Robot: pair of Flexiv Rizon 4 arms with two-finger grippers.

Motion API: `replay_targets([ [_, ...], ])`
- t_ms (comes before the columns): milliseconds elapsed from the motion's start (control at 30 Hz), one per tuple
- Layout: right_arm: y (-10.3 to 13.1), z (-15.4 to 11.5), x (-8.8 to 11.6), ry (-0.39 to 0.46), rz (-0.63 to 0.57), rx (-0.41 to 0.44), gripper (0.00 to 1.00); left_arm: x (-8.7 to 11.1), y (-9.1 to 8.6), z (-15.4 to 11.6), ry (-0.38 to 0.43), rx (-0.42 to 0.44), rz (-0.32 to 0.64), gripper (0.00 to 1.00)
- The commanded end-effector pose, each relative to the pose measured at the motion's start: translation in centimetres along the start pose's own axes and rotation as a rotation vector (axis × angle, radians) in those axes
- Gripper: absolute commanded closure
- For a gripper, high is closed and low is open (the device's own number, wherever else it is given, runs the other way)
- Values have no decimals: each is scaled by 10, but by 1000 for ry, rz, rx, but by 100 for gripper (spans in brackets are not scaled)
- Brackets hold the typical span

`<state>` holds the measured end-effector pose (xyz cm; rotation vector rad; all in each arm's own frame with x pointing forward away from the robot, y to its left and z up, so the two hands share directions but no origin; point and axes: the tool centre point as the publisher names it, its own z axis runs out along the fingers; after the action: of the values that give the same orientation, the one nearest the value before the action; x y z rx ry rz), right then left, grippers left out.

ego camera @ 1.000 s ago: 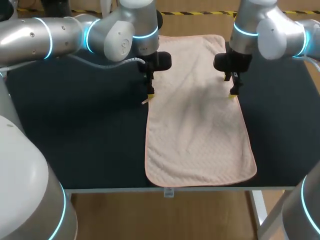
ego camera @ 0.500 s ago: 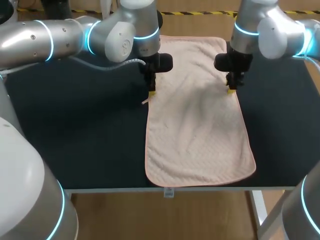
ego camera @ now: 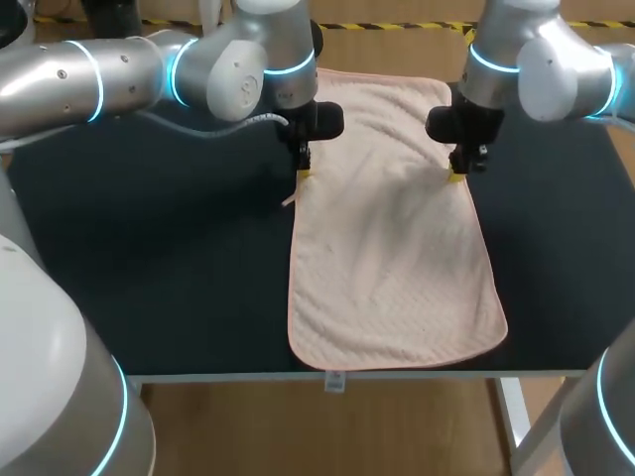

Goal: Fold the towel

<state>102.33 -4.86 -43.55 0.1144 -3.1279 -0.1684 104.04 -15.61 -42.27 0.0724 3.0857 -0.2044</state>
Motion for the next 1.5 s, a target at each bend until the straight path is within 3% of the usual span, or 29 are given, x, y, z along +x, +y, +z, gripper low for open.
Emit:
replay_targets([
  [33, -1, -11, 6, -16, -5, -3, 100, 6, 3, -18, -20, 10, 0, 100],
  [133, 0, -19, 3, -43, -19, -4, 100, 6, 2, -31, -39, 19, 9, 100],
  [300, 5, -58, -10, -128, -49, 0, 100, 5, 6, -67, -85, 13, 24, 100],
  [533, 19, -130, -27, -246, -134, -14, 100, 2, 22, -153, -229, 31, -11, 100],
  [800, 52, -206, -46, -370, -249, -42, 100, -4, 36, -241, -364, 30, -63, 100],
  [1133, 89, -297, -65, -544, -362, -70, 100, -20, 49, -348, -569, -2, -38, 100],
  [1500, 109, -364, -88, -708, -446, -87, 100, -42, 69, -415, -749, -33, -8, 100],
])
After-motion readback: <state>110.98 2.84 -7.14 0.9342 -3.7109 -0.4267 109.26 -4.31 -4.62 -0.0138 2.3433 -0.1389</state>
